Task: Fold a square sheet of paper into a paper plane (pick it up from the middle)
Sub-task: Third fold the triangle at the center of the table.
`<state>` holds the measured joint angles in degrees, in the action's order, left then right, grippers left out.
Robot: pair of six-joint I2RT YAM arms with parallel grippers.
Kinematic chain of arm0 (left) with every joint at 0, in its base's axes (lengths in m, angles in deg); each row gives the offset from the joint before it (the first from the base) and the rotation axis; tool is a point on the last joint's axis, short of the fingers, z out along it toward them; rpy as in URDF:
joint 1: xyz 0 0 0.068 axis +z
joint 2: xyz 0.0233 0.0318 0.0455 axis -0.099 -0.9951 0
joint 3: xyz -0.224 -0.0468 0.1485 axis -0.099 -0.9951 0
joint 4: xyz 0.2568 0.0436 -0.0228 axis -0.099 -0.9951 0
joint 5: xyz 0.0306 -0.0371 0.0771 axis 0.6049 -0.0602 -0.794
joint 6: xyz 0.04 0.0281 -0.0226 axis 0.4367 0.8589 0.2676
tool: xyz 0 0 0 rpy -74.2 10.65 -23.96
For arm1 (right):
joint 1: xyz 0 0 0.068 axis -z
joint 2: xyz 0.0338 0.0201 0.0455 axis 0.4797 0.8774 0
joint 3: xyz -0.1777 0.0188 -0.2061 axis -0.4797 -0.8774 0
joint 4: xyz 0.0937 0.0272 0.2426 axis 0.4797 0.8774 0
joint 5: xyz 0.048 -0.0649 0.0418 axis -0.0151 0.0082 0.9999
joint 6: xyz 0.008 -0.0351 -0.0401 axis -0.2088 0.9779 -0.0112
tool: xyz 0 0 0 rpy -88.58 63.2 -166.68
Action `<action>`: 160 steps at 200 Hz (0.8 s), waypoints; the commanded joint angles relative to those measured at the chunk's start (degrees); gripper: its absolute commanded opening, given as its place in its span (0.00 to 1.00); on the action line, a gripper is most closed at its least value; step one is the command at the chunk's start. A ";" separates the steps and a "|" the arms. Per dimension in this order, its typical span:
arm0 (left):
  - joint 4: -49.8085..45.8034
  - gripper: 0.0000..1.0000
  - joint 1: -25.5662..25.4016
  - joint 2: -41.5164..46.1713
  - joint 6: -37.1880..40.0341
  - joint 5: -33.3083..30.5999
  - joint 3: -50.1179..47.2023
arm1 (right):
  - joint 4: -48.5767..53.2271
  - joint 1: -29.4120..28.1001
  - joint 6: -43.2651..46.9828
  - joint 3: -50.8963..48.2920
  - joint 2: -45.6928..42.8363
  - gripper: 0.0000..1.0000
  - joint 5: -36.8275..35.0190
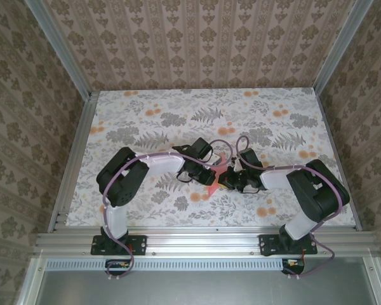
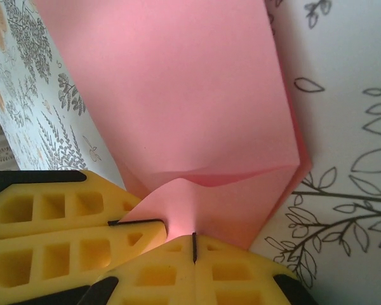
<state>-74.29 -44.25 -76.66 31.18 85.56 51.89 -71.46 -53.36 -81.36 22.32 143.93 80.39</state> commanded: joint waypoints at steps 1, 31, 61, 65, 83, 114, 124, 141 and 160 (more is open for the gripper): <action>-3.58 0.07 -0.24 -1.61 -0.21 -3.30 -0.68 | 1.95 -0.28 -0.03 -1.07 0.56 0.06 -2.26; -3.39 0.07 -0.20 -1.39 -0.45 -3.47 -0.87 | 2.15 -0.27 -1.29 -2.23 -6.19 0.07 -1.62; -3.69 0.07 -0.25 -1.33 -0.19 -4.00 -1.16 | 0.52 -0.86 -3.16 -3.89 -8.28 0.07 -1.12; -3.64 0.07 -0.20 -1.34 -0.19 -3.96 -1.13 | -0.46 -1.01 -3.60 -4.17 -8.16 0.07 -1.00; -3.70 0.06 -0.18 -1.28 -0.10 -3.92 -1.09 | -4.41 -1.99 -5.66 -4.92 -6.44 0.07 -1.02; -3.60 0.06 -0.20 -1.41 -0.15 -3.92 -1.05 | -9.25 -3.61 -7.78 -5.03 -2.14 0.07 -1.40; -3.54 0.06 -0.23 -1.47 -0.19 -3.83 -1.08 | -9.78 -3.74 -7.69 -4.95 -0.57 0.07 -1.71; -3.52 0.06 -0.23 -1.59 -0.14 -3.89 -0.87 | -9.91 -3.71 -7.36 -5.48 1.88 0.07 -2.67; -3.69 0.06 -0.20 -1.56 -0.23 -4.26 -0.81 | -13.52 -3.78 -8.63 -6.83 3.05 0.07 -1.79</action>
<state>-74.29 -44.25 -76.66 31.18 85.29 51.89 -80.84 -56.61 -88.04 17.51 143.19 80.12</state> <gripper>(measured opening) 0.066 0.072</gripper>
